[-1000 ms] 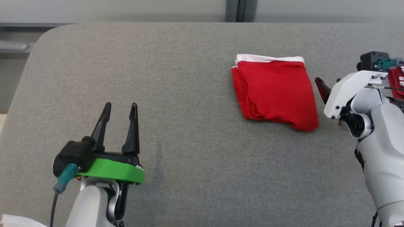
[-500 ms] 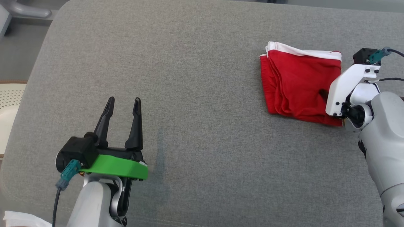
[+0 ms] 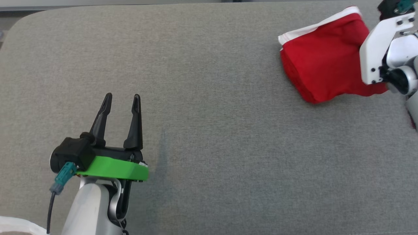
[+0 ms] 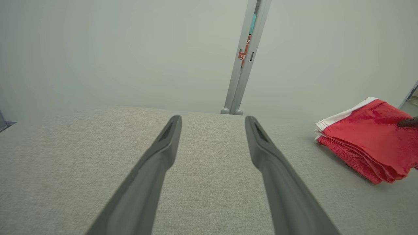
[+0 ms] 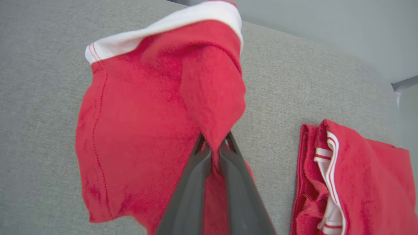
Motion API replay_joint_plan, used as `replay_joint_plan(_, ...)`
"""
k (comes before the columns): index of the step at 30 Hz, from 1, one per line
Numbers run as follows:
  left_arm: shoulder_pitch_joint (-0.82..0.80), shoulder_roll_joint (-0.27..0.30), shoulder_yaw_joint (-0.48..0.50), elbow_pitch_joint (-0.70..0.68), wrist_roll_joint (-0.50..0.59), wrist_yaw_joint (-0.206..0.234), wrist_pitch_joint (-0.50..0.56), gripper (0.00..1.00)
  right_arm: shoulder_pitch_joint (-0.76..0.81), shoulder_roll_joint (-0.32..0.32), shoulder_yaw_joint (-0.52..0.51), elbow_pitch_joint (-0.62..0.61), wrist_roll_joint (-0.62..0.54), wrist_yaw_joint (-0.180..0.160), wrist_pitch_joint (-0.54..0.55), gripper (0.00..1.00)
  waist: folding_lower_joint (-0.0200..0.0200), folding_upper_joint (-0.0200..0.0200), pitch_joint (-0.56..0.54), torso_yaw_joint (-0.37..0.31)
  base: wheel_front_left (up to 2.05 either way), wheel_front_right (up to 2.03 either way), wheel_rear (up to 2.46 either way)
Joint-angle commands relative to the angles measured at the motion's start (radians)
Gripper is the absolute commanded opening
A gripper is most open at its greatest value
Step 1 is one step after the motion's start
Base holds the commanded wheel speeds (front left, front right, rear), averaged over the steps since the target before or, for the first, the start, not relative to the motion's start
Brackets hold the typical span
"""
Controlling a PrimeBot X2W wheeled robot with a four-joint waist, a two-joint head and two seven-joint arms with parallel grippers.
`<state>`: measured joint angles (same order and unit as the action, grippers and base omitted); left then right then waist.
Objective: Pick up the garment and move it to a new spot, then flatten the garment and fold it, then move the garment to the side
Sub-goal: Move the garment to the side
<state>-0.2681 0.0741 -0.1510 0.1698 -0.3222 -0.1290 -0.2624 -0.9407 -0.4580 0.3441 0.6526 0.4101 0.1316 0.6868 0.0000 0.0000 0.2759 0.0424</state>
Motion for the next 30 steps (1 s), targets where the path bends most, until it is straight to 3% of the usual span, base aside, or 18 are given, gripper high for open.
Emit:
replay_joint_plan(1, -0.026, 0.004, -0.003, -0.005, -0.001, -0.002, -0.003, 1.00, -0.015, -0.027, 0.004, -0.020, 0.013, -0.002, 0.016, 0.00, 0.0000, 0.0000, 0.023, -0.080, 0.00, 0.00, 0.00)
replay_joint_plan(7, -0.060, 0.020, -0.021, -0.016, 0.001, -0.002, -0.003, 1.00, -0.022, -0.146, 0.003, -0.100, 0.053, -0.002, 0.043, 0.00, 0.0000, 0.0000, 0.068, -0.153, 0.00, 0.00, 0.00)
replay_joint_plan(12, -0.085, 0.037, -0.037, -0.019, 0.002, -0.002, -0.003, 1.00, 0.003, -0.215, -0.024, -0.115, 0.011, -0.002, -0.004, 0.00, 0.0000, 0.0000, 0.109, -0.178, 0.00, 0.00, 0.00)
replay_joint_plan(23, -0.140, 0.072, -0.065, -0.053, -0.004, -0.002, -0.003, 1.00, 0.059, -0.373, -0.079, -0.077, -0.107, -0.002, -0.121, 0.00, 0.0000, 0.0000, 0.222, -0.157, 0.00, 0.00, 0.00)
replay_joint_plan(30, -0.163, 0.087, -0.069, -0.074, -0.004, -0.002, -0.003, 1.00, 0.087, -0.402, -0.171, -0.051, -0.220, -0.002, -0.232, 0.00, 0.0000, 0.0000, 0.279, -0.133, 0.00, 0.00, 0.00)
